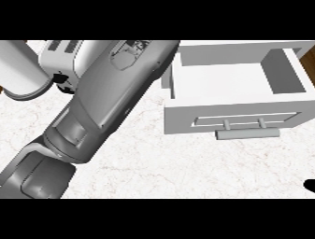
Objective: Pick up the can, place it into the drawer and close the drawer
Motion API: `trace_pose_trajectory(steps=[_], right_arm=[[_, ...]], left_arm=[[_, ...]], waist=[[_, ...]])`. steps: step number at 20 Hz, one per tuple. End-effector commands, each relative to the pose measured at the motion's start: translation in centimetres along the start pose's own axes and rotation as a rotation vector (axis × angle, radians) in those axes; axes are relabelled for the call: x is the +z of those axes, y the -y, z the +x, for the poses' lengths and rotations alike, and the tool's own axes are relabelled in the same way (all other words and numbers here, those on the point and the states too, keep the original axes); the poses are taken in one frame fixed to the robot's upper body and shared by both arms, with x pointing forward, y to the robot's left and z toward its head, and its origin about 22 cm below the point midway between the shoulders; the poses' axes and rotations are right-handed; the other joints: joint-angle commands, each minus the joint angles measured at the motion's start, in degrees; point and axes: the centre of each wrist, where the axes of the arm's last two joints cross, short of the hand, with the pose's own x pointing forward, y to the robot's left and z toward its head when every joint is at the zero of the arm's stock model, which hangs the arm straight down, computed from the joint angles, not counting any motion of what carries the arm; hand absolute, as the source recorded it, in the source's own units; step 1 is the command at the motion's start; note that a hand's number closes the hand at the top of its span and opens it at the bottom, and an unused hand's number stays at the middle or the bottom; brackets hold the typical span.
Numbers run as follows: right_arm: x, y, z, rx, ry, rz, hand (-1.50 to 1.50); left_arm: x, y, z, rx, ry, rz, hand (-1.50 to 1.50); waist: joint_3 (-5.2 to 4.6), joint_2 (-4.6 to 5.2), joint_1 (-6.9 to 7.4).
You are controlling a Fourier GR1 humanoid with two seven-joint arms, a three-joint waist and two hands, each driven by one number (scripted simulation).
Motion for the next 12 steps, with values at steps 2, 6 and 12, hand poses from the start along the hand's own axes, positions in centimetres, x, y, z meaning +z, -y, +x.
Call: trace_pose_trajectory(steps=[2,6,12], right_arm=[[0.2,0.0,1.4,-0.016,0.011,0.006,-1.50],[-2.3,-1.0,0.7,-0.009,0.019,0.057,-1.50],[-2.0,-1.3,1.1,0.009,0.022,0.075,-1.50]], left_arm=[[-0.7,0.1,-0.3,-0.024,-0.029,-0.007,1.50],[-0.5,1.2,0.4,-0.049,-0.022,0.022,1.50],[-1.1,1.1,0.3,-0.086,-0.005,0.149,-1.50]], waist=[[0.00,0.06,-0.21],[0.08,0.57,-1.87],[0.12,1.05,-3.38]])
